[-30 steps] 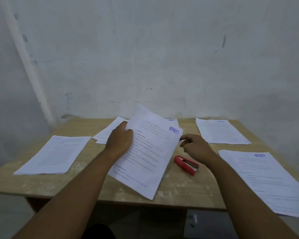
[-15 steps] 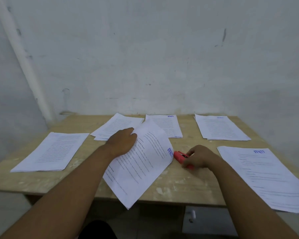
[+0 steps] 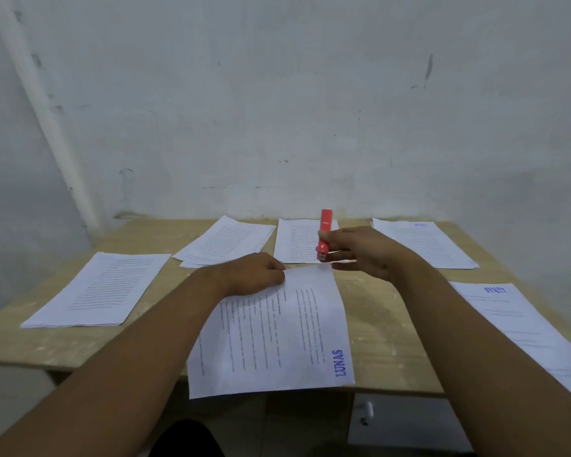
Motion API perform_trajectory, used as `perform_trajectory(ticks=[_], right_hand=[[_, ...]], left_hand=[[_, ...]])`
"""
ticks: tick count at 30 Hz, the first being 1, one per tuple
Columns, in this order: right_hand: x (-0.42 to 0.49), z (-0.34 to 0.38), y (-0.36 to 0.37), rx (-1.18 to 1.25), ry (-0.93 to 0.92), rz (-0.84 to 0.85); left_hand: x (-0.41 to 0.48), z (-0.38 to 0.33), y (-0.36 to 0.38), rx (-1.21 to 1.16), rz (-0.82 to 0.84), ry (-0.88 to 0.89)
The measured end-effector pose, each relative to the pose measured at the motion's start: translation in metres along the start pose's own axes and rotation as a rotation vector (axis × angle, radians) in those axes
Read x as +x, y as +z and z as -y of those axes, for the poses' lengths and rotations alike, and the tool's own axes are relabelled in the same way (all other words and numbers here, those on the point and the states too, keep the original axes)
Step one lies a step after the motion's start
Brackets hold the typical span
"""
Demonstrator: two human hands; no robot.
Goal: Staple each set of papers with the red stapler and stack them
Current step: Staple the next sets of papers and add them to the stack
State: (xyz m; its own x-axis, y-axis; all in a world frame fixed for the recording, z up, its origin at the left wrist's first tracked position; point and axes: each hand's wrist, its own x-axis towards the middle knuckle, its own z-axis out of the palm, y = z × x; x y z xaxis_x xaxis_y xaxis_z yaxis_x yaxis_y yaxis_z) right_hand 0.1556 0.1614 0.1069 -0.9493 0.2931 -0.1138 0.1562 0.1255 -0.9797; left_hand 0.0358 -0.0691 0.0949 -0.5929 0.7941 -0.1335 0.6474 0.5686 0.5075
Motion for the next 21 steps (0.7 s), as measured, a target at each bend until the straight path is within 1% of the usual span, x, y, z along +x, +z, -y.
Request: perform_trajectory(ticks=[3,6,12,14,18,21], right_hand=[[0.005,0.002,0.012,-0.099,0.013,0.025],[0.009,-0.002,0.018,-0.137,0.035,0.037],[0.015,-0.012,0.026,-0.034,0.068,0.112],[0.018,-0.015,0.028,-0.027,0.069,0.107],[0.024,-0.019,0.033,-0.129,0.071,0.061],[0.026,-0.021,0.036,-0.153,0.085,0.041]], left_hand=[[0.001,-0.007,0.002,0.031,0.009,-0.008],[0.002,-0.009,0.002,0.046,0.02,0.004],[0.008,-0.006,0.003,0.072,0.026,0.015],[0.008,-0.007,0.004,0.073,0.035,0.007],[0.004,-0.013,0.004,0.082,0.04,-0.02],[0.0,-0.015,0.005,0.092,0.04,-0.023]])
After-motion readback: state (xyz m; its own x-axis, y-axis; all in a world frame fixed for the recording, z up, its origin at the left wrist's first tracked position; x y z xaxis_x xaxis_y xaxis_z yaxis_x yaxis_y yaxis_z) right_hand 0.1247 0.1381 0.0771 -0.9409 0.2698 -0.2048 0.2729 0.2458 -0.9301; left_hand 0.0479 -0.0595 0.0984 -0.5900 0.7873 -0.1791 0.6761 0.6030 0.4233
